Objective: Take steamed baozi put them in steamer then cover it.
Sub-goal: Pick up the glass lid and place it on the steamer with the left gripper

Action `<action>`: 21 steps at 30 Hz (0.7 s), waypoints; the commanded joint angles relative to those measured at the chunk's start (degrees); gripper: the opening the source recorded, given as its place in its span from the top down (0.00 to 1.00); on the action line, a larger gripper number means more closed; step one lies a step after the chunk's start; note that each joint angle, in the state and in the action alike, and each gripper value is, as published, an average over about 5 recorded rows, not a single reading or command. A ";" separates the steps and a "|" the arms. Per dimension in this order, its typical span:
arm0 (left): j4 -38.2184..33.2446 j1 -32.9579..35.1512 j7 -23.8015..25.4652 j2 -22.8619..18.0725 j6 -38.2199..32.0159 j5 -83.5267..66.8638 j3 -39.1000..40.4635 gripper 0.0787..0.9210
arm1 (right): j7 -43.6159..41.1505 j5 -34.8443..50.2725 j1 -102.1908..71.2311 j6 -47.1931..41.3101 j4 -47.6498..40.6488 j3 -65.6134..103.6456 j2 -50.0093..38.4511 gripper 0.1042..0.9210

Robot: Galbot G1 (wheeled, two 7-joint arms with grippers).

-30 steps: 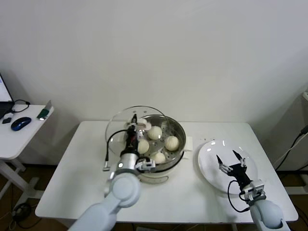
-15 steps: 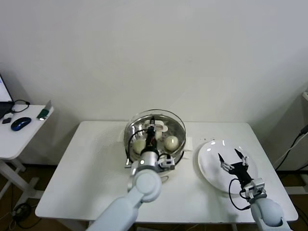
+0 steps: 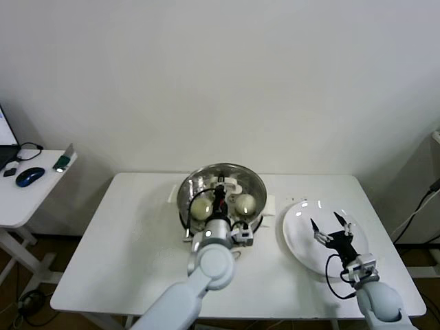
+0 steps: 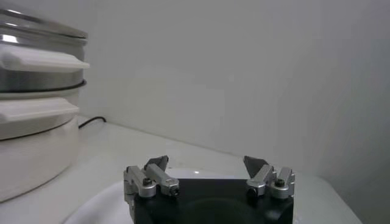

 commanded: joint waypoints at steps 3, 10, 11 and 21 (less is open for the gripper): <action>0.82 -0.05 0.61 -0.53 2.81 1.06 0.01 0.92 | -0.08 -0.30 0.14 0.09 -0.26 -0.04 0.27 0.12; 1.06 -0.21 0.43 -0.41 2.81 1.14 -0.39 0.92 | -0.16 -0.68 0.21 0.14 -0.33 -0.11 0.59 0.12; 1.10 -0.22 0.39 -0.32 2.81 1.13 -0.43 0.92 | -0.17 -0.75 0.21 0.16 -0.35 -0.11 0.65 0.12; 0.79 0.51 0.26 0.07 2.81 0.85 -0.68 0.92 | -0.28 -1.47 0.40 0.34 -0.66 -0.17 0.98 0.12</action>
